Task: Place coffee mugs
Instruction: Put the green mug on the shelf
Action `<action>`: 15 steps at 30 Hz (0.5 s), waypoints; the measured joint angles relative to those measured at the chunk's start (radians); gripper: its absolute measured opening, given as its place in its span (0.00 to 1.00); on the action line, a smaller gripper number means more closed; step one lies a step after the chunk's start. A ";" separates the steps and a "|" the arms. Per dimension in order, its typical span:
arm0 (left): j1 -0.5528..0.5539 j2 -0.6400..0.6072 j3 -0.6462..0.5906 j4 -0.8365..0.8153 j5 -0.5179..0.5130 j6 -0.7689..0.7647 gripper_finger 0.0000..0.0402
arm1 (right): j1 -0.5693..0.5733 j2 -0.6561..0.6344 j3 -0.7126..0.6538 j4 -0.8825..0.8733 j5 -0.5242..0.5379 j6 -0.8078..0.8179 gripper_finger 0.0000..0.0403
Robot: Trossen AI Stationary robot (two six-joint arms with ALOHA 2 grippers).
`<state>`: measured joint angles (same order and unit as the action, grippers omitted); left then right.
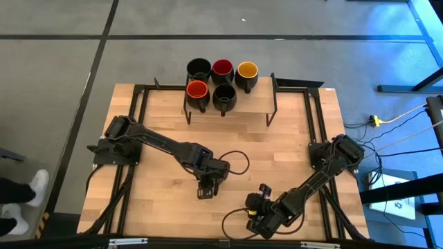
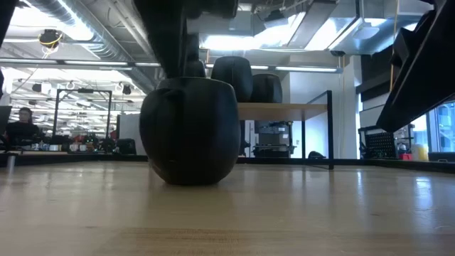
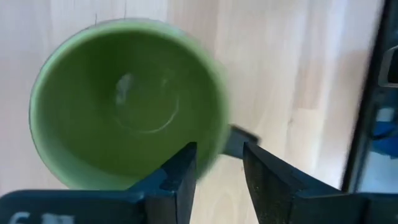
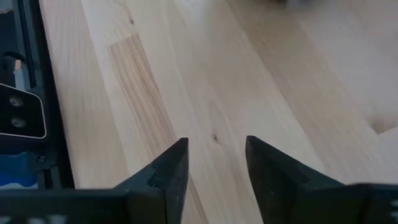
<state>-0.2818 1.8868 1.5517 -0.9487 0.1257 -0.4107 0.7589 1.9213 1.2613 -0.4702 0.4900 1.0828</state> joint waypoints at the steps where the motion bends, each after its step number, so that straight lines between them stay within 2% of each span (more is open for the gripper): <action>1: -0.002 -0.002 0.014 -0.001 -0.001 0.001 0.31 | 0.000 0.000 0.000 0.001 -0.005 0.001 0.37; 9: -0.049 -0.052 0.146 -0.121 -0.019 0.141 0.31 | -0.008 0.000 0.000 0.114 -0.003 -0.041 0.57; 12: -0.090 -0.116 0.139 -0.110 -0.063 0.224 0.31 | -0.021 0.000 0.000 0.154 0.010 -0.040 0.61; 15: -0.142 -0.219 0.058 -0.068 -0.111 0.309 0.31 | -0.045 0.000 0.000 0.200 0.026 -0.031 0.62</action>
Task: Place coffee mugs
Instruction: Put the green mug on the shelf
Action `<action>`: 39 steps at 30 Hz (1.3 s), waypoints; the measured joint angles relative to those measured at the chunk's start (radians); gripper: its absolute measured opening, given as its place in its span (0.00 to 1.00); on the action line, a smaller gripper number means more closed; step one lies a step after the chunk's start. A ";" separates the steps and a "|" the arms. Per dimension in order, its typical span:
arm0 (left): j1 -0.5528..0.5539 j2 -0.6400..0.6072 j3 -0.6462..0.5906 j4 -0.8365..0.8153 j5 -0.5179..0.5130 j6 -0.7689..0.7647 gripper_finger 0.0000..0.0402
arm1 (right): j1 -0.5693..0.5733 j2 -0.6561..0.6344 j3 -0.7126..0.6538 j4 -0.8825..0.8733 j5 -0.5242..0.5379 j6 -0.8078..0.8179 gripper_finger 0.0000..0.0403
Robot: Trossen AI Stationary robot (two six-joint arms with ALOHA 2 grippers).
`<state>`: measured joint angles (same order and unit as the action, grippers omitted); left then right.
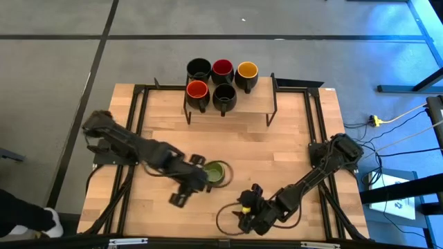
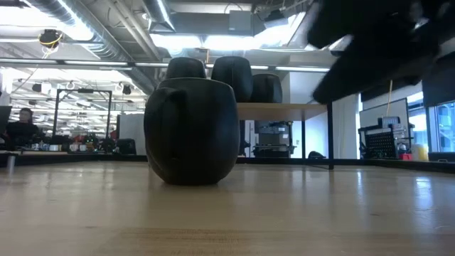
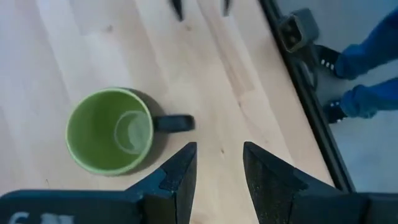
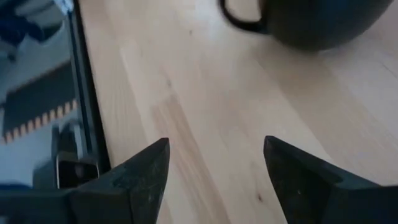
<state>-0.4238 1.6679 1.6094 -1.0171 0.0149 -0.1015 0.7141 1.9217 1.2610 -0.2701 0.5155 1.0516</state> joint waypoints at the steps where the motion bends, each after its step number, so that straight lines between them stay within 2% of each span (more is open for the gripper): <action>1: -0.013 -0.042 -0.043 0.024 -0.012 0.005 0.31 | -0.010 0.000 0.000 0.011 0.002 0.015 0.62; 9: -0.018 -0.364 -0.452 0.277 -0.079 -0.077 0.31 | -0.073 0.000 0.000 0.035 -0.027 0.120 0.60; 14: 0.003 -0.470 -0.651 0.373 -0.138 -0.105 0.31 | -0.102 0.000 0.000 0.042 -0.080 0.130 0.60; 23: 0.047 -0.475 -0.825 0.492 -0.200 -0.102 0.31 | -0.120 0.000 0.000 0.034 -0.098 0.182 0.60; 26: 0.071 -0.475 -0.889 0.607 -0.233 -0.107 0.31 | -0.127 0.000 0.000 0.022 -0.087 0.204 0.60; 32: 0.078 -0.475 -1.021 0.856 -0.216 -0.107 0.31 | -0.154 0.000 0.000 -0.040 -0.091 0.226 0.60; 39: 0.078 -0.442 -1.092 0.971 -0.197 -0.157 0.31 | -0.174 0.000 0.000 -0.054 -0.060 0.164 0.60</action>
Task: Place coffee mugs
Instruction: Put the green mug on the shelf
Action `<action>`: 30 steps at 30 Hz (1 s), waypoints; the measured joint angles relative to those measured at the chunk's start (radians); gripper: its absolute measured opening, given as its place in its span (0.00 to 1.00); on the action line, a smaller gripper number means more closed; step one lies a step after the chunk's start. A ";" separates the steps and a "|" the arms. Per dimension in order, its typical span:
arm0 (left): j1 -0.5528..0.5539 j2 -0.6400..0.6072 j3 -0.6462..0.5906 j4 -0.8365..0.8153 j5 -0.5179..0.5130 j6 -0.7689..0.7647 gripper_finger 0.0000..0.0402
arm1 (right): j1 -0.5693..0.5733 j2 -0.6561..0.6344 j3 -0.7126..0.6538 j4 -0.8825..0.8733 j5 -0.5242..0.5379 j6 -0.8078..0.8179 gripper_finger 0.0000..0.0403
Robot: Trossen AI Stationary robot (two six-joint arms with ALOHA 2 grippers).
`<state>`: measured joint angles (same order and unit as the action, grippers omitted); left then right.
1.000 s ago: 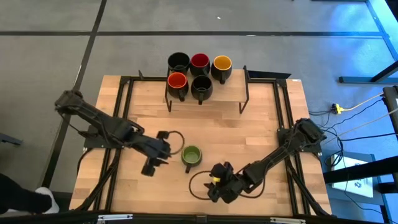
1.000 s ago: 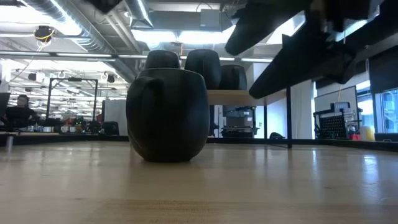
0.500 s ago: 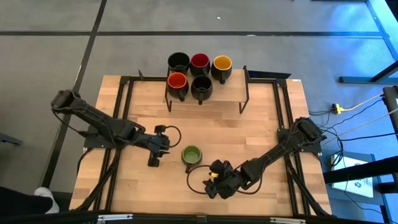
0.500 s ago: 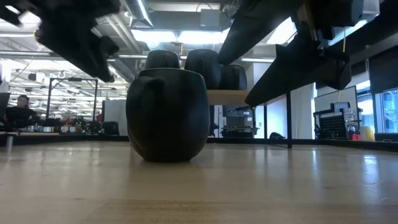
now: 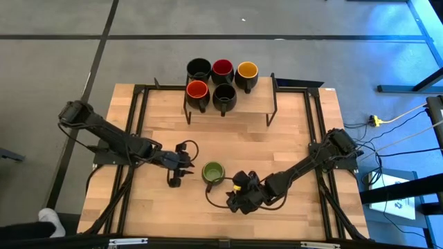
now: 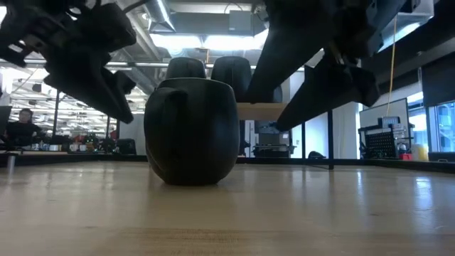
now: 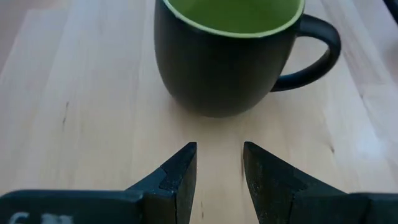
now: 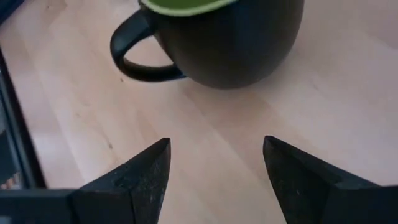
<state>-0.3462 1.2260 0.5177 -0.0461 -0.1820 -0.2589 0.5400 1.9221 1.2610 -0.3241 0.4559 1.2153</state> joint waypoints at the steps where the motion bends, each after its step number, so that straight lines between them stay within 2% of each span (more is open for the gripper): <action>1: 0.000 0.015 -0.001 0.019 -0.002 0.003 0.31 | -0.003 0.000 0.000 -0.001 0.008 -0.015 0.60; 7: -0.002 0.114 -0.001 0.161 0.017 -0.001 0.31 | -0.039 0.011 0.000 0.019 -0.004 -0.086 0.60; 11: -0.008 0.138 -0.001 0.229 0.017 -0.009 0.31 | -0.061 0.022 -0.001 0.018 -0.004 -0.096 0.60; 18: -0.008 0.140 -0.001 0.229 0.032 -0.013 0.31 | -0.091 0.032 0.001 -0.011 0.015 -0.136 0.60; 24: -0.015 0.140 -0.001 0.260 0.092 -0.021 0.31 | -0.104 0.032 0.000 -0.093 0.046 -0.150 0.60; 30: -0.030 0.140 -0.001 0.264 0.098 -0.021 0.31 | -0.103 0.021 0.000 -0.164 0.081 -0.152 0.60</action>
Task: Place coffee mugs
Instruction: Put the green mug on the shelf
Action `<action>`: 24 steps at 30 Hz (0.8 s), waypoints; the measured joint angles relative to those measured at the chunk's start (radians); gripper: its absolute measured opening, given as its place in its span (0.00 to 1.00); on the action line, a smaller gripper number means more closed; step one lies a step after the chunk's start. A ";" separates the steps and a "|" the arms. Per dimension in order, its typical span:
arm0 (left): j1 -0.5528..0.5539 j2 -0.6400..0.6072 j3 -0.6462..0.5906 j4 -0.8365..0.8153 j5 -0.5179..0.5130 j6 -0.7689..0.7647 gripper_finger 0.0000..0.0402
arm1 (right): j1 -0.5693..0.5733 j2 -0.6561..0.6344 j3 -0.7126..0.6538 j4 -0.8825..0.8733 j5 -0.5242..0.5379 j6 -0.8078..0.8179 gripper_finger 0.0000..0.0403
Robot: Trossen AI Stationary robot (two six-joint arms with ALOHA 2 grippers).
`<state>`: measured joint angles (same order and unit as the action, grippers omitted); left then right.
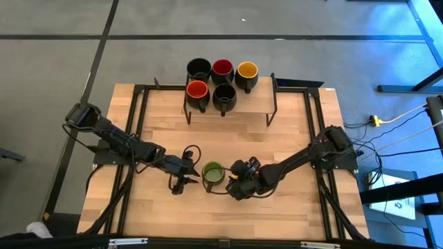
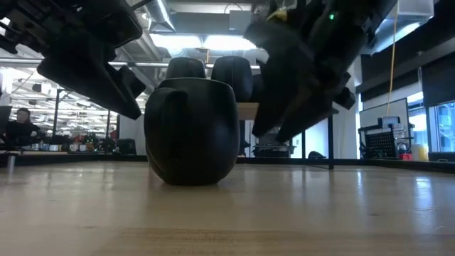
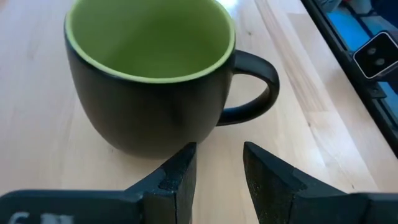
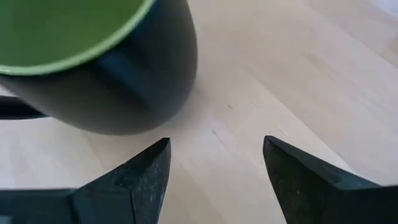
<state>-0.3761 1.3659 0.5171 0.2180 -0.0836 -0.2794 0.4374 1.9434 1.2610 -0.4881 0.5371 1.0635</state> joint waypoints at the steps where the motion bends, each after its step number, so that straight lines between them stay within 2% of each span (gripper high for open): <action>1: 0.000 0.000 0.000 0.000 0.000 0.000 0.31 | 0.002 -0.008 0.000 -0.001 -0.006 -0.003 0.60; 6: 0.000 -0.034 0.000 -0.029 0.007 -0.029 0.31 | 0.069 -0.044 0.000 0.037 -0.006 0.006 0.60; 8: 0.000 -0.058 0.000 -0.052 0.008 -0.034 0.31 | 0.114 -0.045 0.000 0.110 0.003 0.009 0.60; 12: 0.000 -0.093 0.001 -0.081 -0.027 -0.016 0.31 | 0.196 -0.019 0.005 0.302 0.093 -0.069 0.60; 14: 0.006 -0.093 0.001 -0.076 -0.090 0.006 0.31 | 0.210 -0.002 -0.002 0.259 0.143 -0.060 0.60; 17: 0.021 -0.087 0.001 -0.073 -0.163 0.020 0.31 | 0.168 0.011 -0.001 0.202 0.145 0.021 0.60; 24: 0.062 -0.009 0.000 -0.040 -0.148 0.027 0.31 | 0.068 0.025 0.001 0.208 0.061 -0.037 0.60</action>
<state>-0.3141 1.3568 0.5167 0.1784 -0.2320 -0.2527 0.5051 1.9679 1.2617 -0.2803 0.5984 1.0262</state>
